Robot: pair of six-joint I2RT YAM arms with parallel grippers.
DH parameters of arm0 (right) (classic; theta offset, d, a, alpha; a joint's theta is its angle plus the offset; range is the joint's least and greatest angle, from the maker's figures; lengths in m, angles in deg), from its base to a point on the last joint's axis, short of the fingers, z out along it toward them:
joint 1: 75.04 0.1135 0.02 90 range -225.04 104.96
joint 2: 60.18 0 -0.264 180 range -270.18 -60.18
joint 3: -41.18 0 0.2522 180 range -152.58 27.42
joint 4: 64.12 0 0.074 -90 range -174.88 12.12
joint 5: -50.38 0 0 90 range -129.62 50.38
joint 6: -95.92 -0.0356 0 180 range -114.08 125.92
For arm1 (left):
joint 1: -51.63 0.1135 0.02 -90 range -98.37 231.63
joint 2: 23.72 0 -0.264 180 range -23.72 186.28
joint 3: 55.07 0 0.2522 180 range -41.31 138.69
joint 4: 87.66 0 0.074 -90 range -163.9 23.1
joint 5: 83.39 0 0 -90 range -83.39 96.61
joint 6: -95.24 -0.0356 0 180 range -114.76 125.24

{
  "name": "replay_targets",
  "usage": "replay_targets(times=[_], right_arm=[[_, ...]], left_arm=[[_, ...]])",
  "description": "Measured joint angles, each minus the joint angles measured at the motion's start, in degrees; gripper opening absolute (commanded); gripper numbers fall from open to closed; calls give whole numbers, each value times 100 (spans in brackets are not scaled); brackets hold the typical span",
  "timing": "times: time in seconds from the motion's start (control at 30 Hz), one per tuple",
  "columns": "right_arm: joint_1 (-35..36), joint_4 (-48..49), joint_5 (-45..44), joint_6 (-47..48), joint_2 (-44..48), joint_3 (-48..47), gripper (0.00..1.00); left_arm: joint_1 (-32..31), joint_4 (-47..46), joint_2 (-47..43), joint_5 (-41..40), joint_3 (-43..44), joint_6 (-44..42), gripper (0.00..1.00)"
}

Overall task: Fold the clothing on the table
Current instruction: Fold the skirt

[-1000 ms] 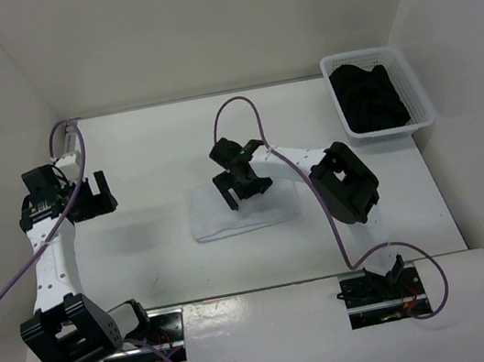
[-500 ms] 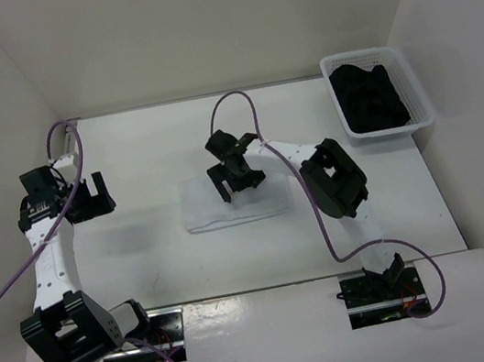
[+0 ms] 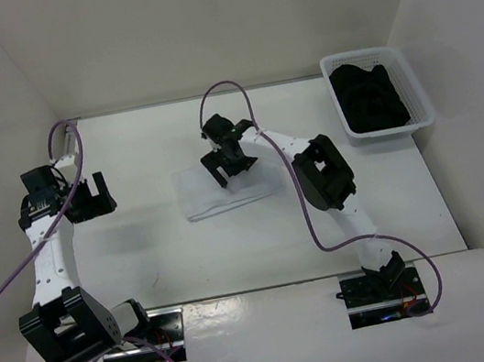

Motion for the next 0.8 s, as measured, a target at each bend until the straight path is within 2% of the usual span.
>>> replay_targets(times=[0.37,0.6,0.8], right_arm=[[-4,-413,251,1073,-448,-822,98],[-24,-656,382,1349,-520,-1088,98],[-48,-1104,590,1368,-295,-1683,98]], left_arm=[[39,2,0,107,0,-9,100],[59,44,0,468,0,-155,100],[-457,160,251,892,179,-457,100]])
